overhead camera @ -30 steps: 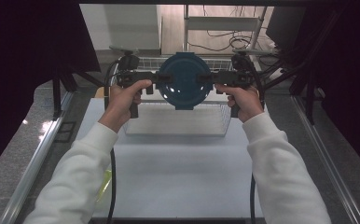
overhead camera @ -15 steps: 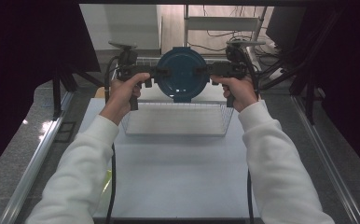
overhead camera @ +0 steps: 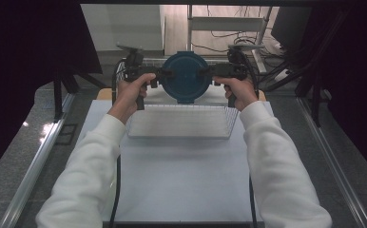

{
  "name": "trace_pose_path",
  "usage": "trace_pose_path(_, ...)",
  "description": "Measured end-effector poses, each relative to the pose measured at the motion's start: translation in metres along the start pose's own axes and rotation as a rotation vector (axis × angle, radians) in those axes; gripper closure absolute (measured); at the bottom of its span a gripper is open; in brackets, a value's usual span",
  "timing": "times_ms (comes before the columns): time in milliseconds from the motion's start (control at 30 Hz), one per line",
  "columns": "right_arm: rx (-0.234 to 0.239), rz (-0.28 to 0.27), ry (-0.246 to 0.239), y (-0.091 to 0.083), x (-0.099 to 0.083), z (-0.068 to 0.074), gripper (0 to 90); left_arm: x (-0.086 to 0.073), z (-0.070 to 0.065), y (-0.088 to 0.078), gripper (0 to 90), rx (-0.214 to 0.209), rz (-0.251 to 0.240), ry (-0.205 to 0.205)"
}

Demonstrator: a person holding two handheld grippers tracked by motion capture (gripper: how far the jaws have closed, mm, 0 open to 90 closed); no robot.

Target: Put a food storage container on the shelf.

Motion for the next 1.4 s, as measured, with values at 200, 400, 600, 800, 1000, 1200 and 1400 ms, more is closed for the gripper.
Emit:
trace_pose_path(200, 0.0, 0.006, 0.066, 0.006, 0.005, -0.007, 36.7, 0.004, 0.006, 0.006, 36.5, -0.005, -0.004, -0.05)
trace_pose_path(400, 0.005, 0.002, 0.154, 0.015, 0.01, -0.018, 36.2, 0.008, 0.016, 0.013, 36.1, -0.016, 0.003, -0.109)
trace_pose_path(600, 0.008, 0.003, 0.207, 0.022, 0.01, -0.027, 35.8, 0.01, 0.023, 0.018, 35.8, -0.024, 0.003, -0.152)
trace_pose_path(800, 0.009, -0.003, 0.227, 0.024, 0.011, -0.03, 35.6, 0.011, 0.026, 0.021, 35.7, -0.04, 0.0, -0.162)
trace_pose_path(1000, 0.009, -0.007, 0.231, 0.024, 0.011, -0.029, 34.6, 0.012, 0.027, 0.021, 35.6, -0.048, -0.013, -0.153)
trace_pose_path(1200, -0.006, -0.033, 0.203, 0.025, 0.01, -0.022, 18.2, 0.014, 0.026, 0.02, 28.5, 0.05, -0.064, -0.089)
trace_pose_path(1400, -0.067, -0.103, 0.158, 0.01, 0.009, -0.014, 8.8, 0.011, 0.018, 0.003, 15.1, 0.14, -0.092, -0.004)
Point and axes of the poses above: each handheld gripper's, and its own axes: y roughly forward along the jaws, x roughly out of its top, z roughly to its left, the point moved 10 cm from there along y, roughly forward along the jaws
